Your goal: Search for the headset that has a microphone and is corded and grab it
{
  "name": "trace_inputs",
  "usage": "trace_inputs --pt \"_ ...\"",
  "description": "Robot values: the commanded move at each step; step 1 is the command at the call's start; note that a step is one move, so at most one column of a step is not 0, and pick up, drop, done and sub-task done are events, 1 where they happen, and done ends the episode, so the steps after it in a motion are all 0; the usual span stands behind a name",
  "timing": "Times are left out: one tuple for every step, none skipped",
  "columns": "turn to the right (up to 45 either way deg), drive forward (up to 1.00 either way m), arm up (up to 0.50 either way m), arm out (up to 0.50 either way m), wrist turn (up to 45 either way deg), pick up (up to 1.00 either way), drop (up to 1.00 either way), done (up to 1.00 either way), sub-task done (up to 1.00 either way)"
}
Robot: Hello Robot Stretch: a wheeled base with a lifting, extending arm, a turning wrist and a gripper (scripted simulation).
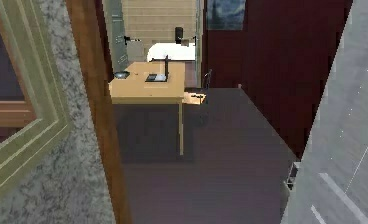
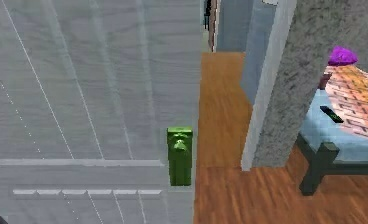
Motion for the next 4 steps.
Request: trace_inputs --pt "0.0 1.0 0.0 0.0 0.0 0.0 0.0 0.0 0.0" --pt "3.0 0.0 0.0 0.0 0.0 0.0 0.0 0.0 0.0" --pt "0.0 0.15 0.0 0.0 0.0 0.0 0.0 0.0 0.0" --pt "45.0 0.0 0.0 0.0 0.0 0.0 0.0 0.0 0.0"
